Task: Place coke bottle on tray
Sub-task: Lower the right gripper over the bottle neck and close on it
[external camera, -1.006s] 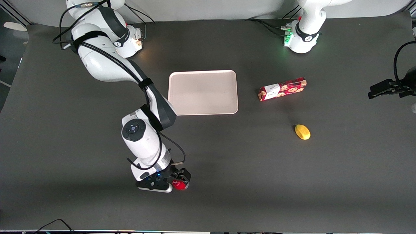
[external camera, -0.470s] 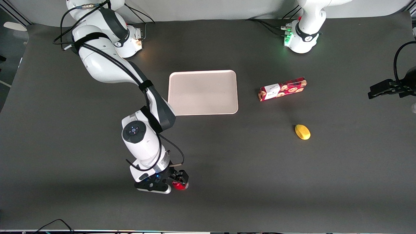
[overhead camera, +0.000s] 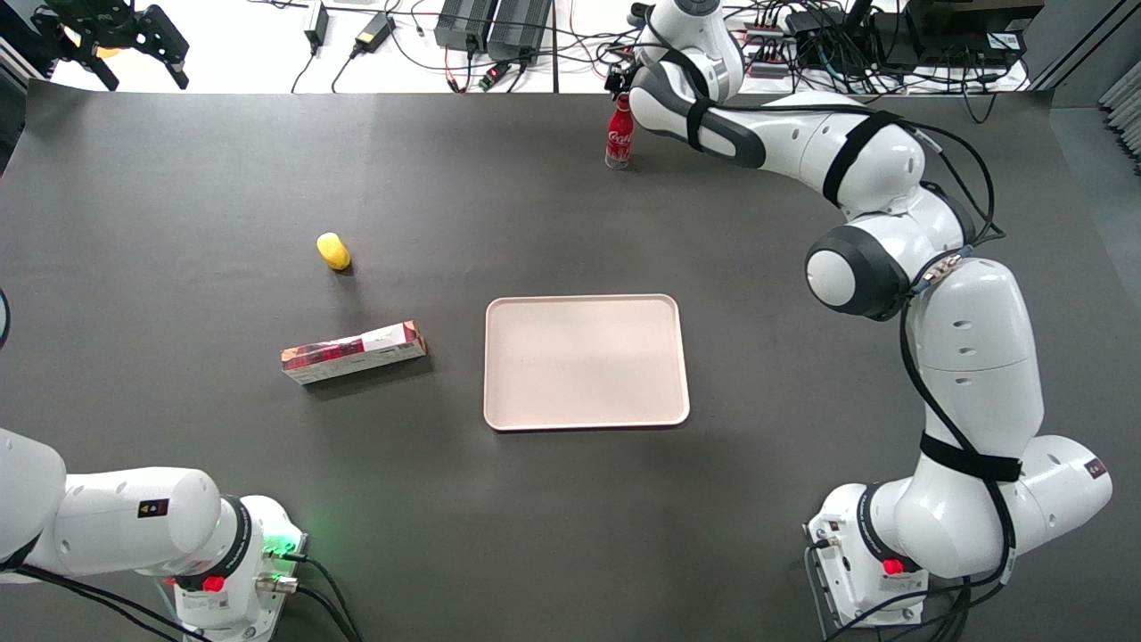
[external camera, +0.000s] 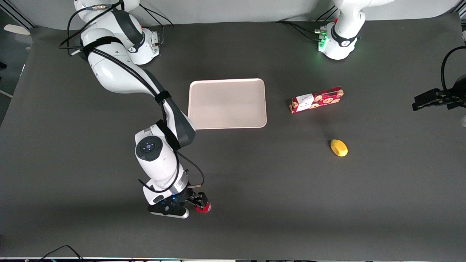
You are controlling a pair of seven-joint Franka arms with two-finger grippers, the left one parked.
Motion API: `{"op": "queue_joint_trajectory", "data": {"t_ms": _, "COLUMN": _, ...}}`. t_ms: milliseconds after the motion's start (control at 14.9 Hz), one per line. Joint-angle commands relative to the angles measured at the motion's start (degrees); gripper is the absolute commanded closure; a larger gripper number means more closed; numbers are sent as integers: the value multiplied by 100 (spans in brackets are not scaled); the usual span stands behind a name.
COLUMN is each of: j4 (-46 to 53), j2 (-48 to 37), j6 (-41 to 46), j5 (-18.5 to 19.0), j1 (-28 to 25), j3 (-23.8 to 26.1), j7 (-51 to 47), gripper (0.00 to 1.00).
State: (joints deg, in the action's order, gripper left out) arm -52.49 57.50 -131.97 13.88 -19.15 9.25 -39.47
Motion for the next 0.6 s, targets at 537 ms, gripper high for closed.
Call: {"op": "queue_joint_trajectory", "data": {"t_ms": 537, "j4": 212, "j2": 112, "j6": -48, "j5": 89, "j1": -106, "j3": 33, "j7": -113, "gripper": 43}}
